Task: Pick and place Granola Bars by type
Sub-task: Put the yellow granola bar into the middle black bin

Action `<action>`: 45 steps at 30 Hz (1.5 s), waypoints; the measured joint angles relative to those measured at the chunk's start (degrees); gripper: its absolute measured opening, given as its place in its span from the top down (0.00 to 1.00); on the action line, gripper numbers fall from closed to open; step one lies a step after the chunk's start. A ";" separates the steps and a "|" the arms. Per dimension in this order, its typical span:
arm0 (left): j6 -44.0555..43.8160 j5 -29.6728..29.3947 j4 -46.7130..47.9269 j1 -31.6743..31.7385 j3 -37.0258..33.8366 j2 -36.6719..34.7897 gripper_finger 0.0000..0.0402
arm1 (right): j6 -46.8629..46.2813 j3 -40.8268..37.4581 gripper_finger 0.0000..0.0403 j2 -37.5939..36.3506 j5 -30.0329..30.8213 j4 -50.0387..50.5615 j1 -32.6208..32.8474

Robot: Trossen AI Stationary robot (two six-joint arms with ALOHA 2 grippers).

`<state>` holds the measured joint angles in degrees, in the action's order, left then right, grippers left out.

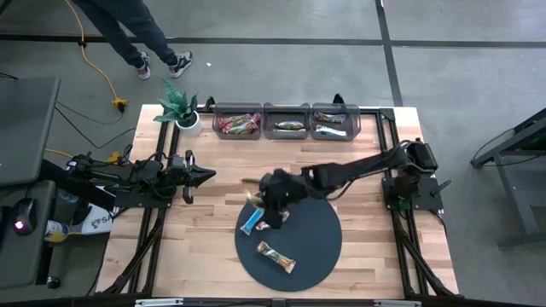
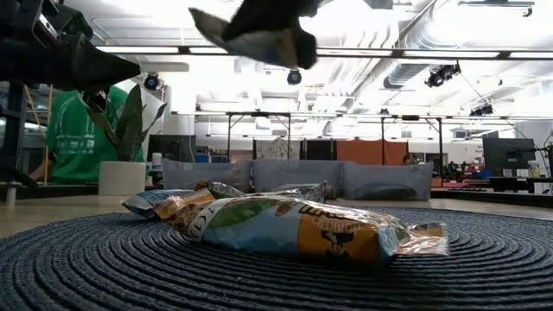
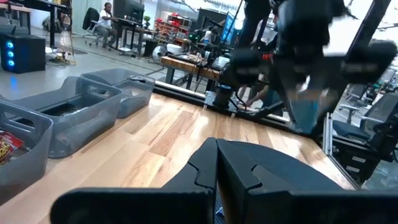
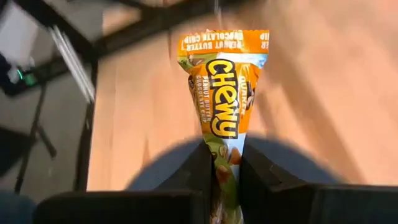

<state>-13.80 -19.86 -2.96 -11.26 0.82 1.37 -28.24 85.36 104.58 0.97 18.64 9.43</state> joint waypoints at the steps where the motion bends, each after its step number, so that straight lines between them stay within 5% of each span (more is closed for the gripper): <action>1: 0.00 0.00 0.02 0.00 0.00 -0.02 1.00 | 0.78 0.01 0.90 -0.22 -0.01 -1.49 -0.76; 33: 0.00 -0.05 0.01 0.00 -0.01 0.00 1.00 | 25.90 0.09 0.90 -10.74 -3.84 -5.39 -31.29; 45: 0.00 -0.07 0.00 0.00 0.00 0.00 1.00 | 43.47 0.09 0.90 -6.83 -13.70 -3.82 -42.91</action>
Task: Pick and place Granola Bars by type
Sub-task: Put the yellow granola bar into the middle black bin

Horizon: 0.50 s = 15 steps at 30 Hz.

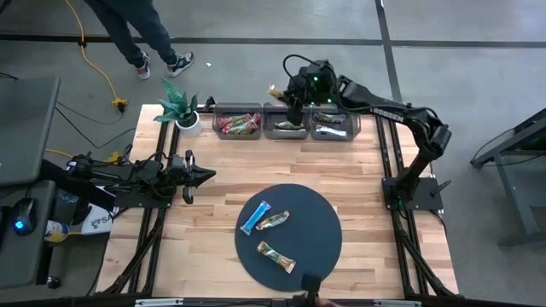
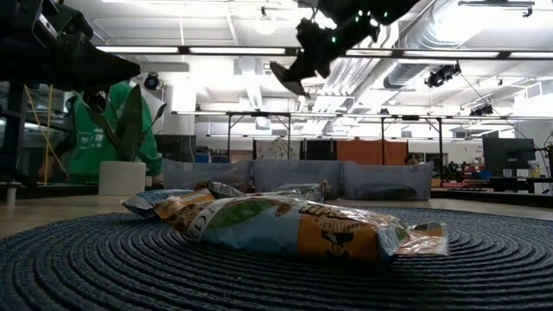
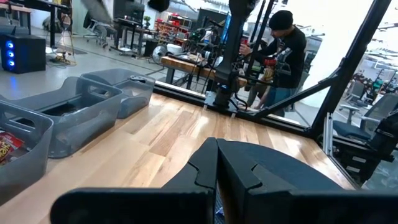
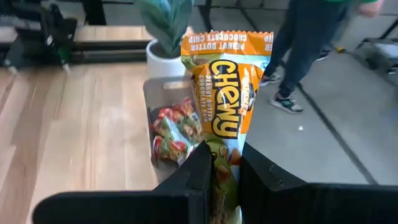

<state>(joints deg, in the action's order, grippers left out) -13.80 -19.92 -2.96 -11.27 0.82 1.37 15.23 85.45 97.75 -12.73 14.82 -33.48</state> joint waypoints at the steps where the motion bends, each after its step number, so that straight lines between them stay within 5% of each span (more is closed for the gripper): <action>1: 0.00 -0.01 0.02 0.00 -0.02 0.00 1.00 | 0.66 0.00 0.90 0.88 -1.39 -0.09 -0.70; 15: 0.00 -0.03 0.01 0.00 -0.02 -0.02 1.00 | 4.34 -0.02 0.89 15.14 -7.55 0.36 -5.89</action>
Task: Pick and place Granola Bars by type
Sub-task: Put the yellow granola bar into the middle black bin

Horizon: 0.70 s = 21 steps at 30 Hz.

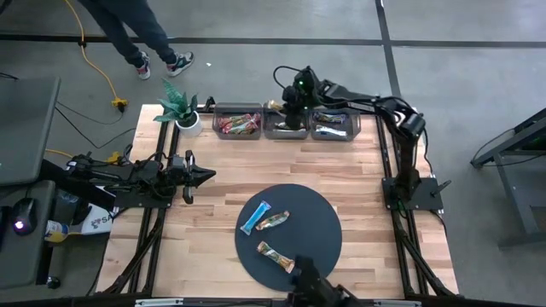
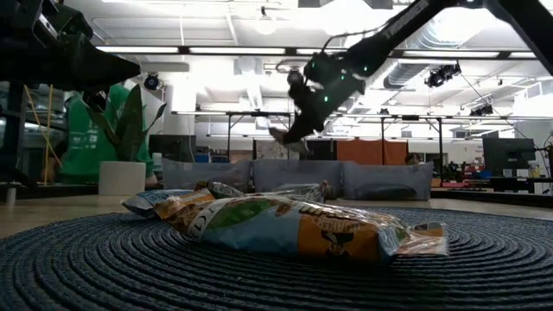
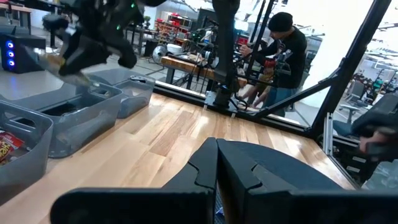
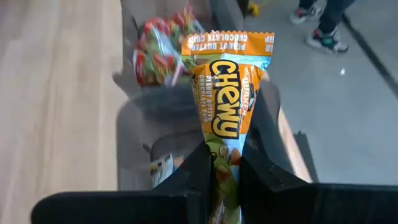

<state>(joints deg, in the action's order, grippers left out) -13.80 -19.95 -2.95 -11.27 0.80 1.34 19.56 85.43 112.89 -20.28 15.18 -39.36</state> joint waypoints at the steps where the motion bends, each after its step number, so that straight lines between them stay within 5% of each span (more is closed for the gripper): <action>1: 0.00 0.01 0.00 0.00 0.02 0.02 1.00 | -0.01 0.00 0.89 0.59 -0.02 0.15 -0.17; 21: 0.00 -0.01 0.00 0.00 0.00 0.00 1.00 | 3.63 0.00 0.89 2.00 0.40 9.70 -2.31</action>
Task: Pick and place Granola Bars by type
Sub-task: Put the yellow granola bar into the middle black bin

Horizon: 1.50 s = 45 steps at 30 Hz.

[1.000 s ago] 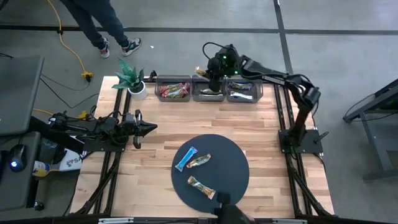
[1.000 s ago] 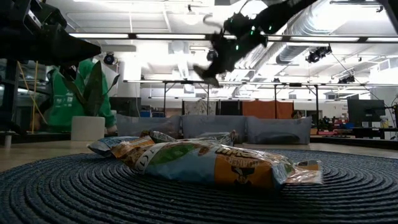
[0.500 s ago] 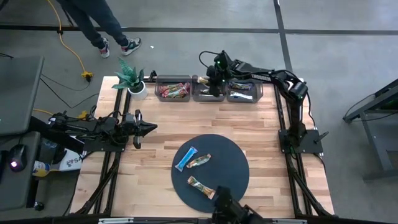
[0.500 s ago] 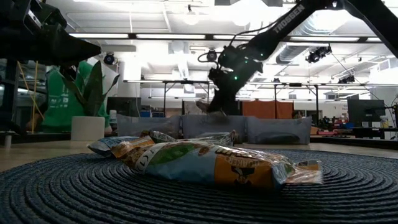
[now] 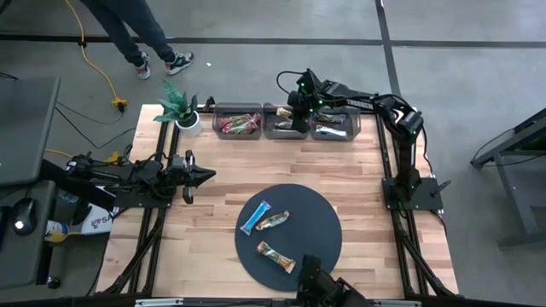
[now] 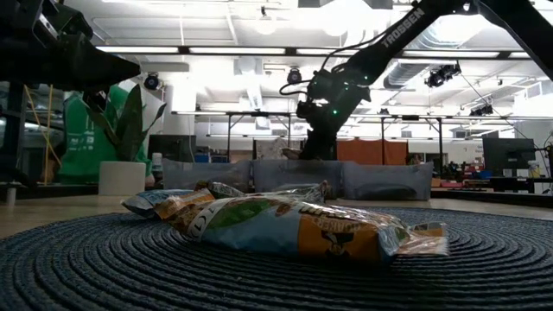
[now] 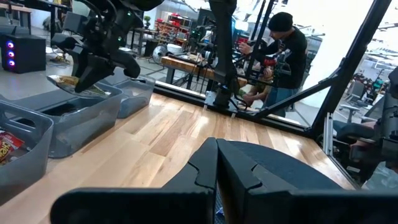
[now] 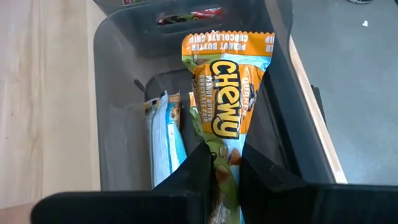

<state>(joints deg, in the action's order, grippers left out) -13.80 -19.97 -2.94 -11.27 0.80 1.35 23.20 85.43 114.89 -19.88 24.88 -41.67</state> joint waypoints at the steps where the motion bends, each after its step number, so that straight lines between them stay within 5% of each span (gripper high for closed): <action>1: 0.00 0.00 -0.01 0.00 0.02 0.00 1.00 | 0.04 0.00 0.89 0.00 0.00 0.06 0.00; 21: 0.00 -0.01 -0.02 0.00 0.01 0.02 1.00 | -0.44 0.00 0.65 -0.45 2.19 2.42 0.05; 32: 0.00 -0.02 0.00 0.00 0.00 0.01 1.00 | -8.04 0.00 0.56 -10.56 -2.83 2.11 0.48; 37: 0.00 -0.02 -0.02 0.01 0.00 0.02 1.00 | -12.21 0.00 0.54 -15.63 -7.66 0.57 3.71; 45: 0.00 0.00 -0.02 0.00 0.00 0.00 1.00 | -15.48 0.00 0.54 -21.23 -4.10 -0.30 14.99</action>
<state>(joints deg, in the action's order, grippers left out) -13.80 -19.97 -2.96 -11.27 0.80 1.35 7.72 85.43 93.66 -23.98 24.58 -26.68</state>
